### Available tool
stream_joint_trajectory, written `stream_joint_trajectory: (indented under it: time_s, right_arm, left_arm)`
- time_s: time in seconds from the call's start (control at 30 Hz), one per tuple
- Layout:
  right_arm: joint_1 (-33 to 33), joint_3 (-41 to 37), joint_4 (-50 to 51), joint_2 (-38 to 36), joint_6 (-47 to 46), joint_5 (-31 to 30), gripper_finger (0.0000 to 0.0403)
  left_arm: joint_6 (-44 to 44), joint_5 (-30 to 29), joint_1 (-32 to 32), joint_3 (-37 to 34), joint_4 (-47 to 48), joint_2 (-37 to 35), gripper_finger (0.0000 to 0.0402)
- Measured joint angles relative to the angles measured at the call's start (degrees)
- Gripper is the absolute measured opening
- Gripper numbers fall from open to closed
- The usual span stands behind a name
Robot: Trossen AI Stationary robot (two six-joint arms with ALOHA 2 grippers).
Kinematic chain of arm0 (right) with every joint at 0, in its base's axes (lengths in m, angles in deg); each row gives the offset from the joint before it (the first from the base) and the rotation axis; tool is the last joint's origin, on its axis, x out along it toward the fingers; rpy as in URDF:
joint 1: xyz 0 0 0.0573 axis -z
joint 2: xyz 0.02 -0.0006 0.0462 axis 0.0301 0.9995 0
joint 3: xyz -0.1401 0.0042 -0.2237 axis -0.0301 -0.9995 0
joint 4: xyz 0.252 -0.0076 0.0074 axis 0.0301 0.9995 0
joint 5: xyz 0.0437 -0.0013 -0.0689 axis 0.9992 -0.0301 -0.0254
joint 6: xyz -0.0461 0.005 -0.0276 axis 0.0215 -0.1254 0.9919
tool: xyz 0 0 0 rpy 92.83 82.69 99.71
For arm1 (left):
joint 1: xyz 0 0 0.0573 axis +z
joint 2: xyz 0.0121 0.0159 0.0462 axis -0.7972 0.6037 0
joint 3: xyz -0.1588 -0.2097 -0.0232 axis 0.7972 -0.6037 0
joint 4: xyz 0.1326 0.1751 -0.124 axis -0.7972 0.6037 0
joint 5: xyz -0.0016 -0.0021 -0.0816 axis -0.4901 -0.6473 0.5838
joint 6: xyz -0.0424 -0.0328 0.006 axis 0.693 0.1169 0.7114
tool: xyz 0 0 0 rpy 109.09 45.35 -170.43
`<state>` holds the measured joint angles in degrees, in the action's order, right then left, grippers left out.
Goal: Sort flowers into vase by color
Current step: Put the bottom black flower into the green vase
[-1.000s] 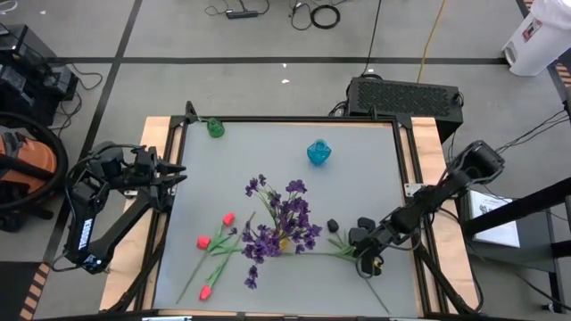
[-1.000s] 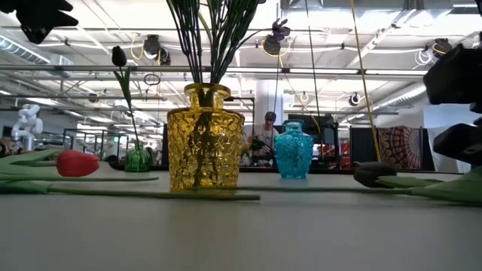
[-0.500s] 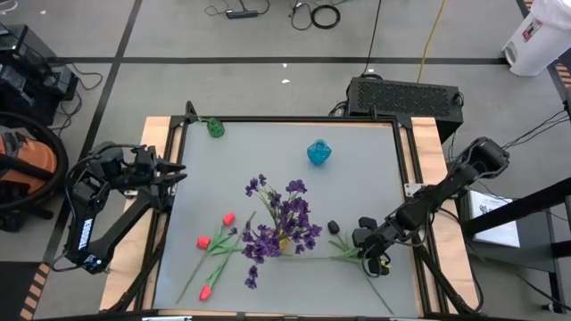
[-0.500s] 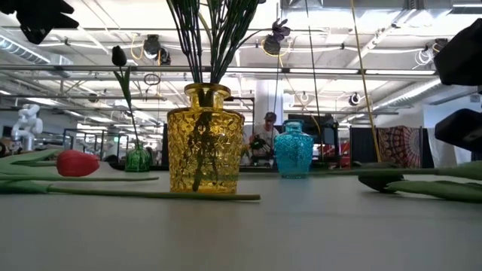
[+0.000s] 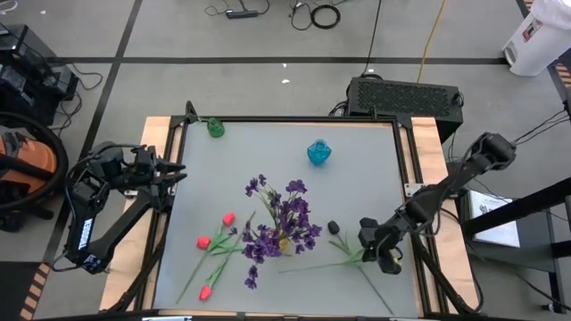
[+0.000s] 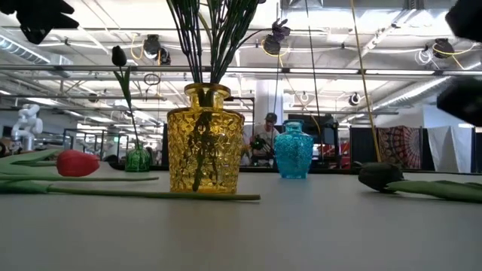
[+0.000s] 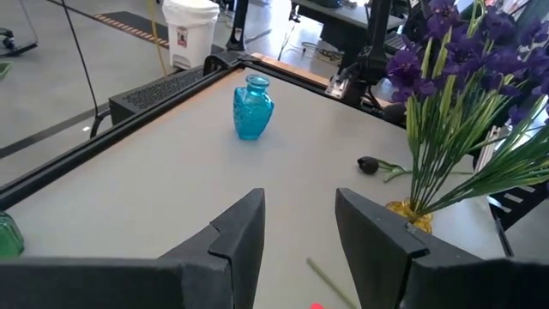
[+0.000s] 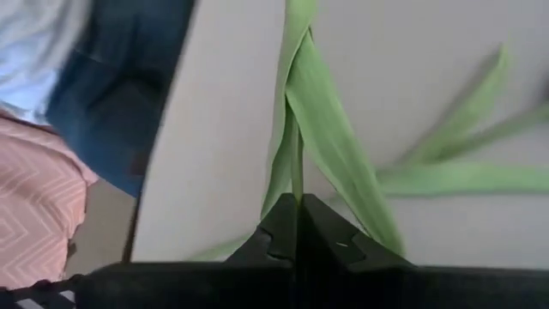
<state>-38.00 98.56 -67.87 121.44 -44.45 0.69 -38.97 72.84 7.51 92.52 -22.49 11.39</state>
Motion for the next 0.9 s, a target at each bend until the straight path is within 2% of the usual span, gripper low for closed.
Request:
stream_joint_trajectory:
  time_s: [0.47, 0.67, 0.73, 0.9]
  right_arm:
    - [-0.23, 0.04, -3.54, -12.77, 10.66, 1.77, 0.0000]
    - [-0.21, 0.07, -7.16, -16.21, 20.82, 2.59, 0.0000]
    - [-0.23, 0.11, -7.95, -17.50, 23.44, -0.15, 0.0000]
    - [-0.09, 0.11, -8.01, -21.19, 27.44, -12.56, 0.0000]
  left_arm:
    - [0.00, -1.44, 0.00, 0.00, 0.00, 0.00, 0.0151]
    - [-0.02, -4.63, 0.00, 0.00, 0.00, 0.00, 0.0151]
    - [0.00, -4.68, 0.00, 0.00, 0.00, 0.00, 0.0151]
    - [0.00, -4.68, 0.00, 0.00, -0.58, 0.00, 0.0151]
